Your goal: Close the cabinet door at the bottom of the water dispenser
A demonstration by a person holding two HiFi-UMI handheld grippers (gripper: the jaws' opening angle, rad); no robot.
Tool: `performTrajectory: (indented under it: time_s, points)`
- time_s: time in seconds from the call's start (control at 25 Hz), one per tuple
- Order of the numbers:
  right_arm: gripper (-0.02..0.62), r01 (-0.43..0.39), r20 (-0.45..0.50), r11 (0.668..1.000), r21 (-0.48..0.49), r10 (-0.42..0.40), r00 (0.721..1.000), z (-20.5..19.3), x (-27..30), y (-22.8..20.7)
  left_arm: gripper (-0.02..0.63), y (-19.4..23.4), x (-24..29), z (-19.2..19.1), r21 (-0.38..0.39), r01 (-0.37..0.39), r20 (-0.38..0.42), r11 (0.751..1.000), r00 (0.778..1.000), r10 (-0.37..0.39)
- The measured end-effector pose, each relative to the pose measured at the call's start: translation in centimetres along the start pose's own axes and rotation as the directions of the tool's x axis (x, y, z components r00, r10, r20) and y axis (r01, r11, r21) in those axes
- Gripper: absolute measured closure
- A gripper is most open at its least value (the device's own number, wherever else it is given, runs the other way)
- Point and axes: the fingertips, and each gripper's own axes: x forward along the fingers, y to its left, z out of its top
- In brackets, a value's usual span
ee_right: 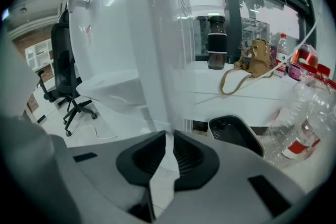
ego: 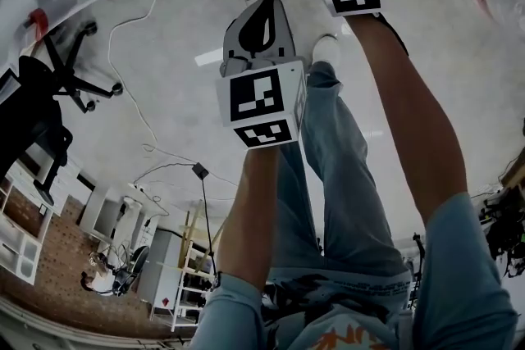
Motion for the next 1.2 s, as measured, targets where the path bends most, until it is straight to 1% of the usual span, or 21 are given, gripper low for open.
performTrajectory:
  time_s: [0.08,0.16,0.28,0.44,0.6,0.76,0.88,1.0,1.08,1.12,1.2]
  points:
    - [0.568,0.017,-0.003,0.998,0.065,-0.017,1.0,-0.5,-0.6,-0.4,0.598,0.2,-0.6,0.1,-0.004,0.003,0.007,1.0,1.0,-0.003]
    - [0.568,0.017,0.005,0.995,0.097,-0.017,1.0,-0.5,-1.9,-0.3,0.598,0.5,-1.4,0.5,-0.008,0.006,0.021,1.0,1.0,-0.005]
    - [0.568,-0.028,0.008,0.993,0.11,0.028,1.0,-1.2,-4.4,1.6,0.598,1.3,-3.0,0.9,-0.013,0.003,0.046,1.0,0.999,-0.002]
    - [0.566,-0.094,-0.001,0.99,0.108,0.095,0.995,-2.8,-7.6,4.4,0.598,1.6,-4.9,1.5,-0.062,0.01,0.112,0.998,0.994,-0.003]
    - [0.568,-0.126,0.033,0.982,0.142,0.123,0.992,-2.7,-11.1,7.8,0.598,1.5,-7.6,1.4,-0.044,0.04,0.136,0.998,0.99,-0.034]
    - [0.568,-0.18,0.076,0.97,0.163,0.169,0.983,-0.9,-13.1,12.1,0.598,3.3,-10.7,1.6,-0.019,0.057,0.166,0.998,0.985,-0.053]
    - [0.568,-0.201,0.124,0.964,0.176,0.181,0.976,1.2,-15.2,15.0,0.598,4.4,-13.7,1.7,0.003,0.082,0.182,0.997,0.98,-0.081]
    - [0.568,-0.205,0.178,0.963,0.174,0.174,0.969,4.0,-17.9,18.2,0.598,5.5,-17.8,2.4,-0.004,0.135,0.232,0.991,0.964,-0.13]
    - [0.568,-0.208,0.201,0.965,0.16,0.175,0.964,5.7,-19.5,20.5,0.598,6.3,-20.7,2.7,0.007,0.147,0.259,0.989,0.955,-0.144]
    - [0.568,-0.209,0.214,0.966,0.151,0.175,0.961,6.7,-20.2,21.5,0.598,6.7,-21.8,3.0,0.038,0.136,0.27,0.99,0.953,-0.141]
    - [0.568,-0.195,0.245,0.972,0.128,0.16,0.956,9.3,-22.0,22.6,0.598,7.3,-24.2,4.6,0.149,0.093,0.302,0.984,0.944,-0.135]
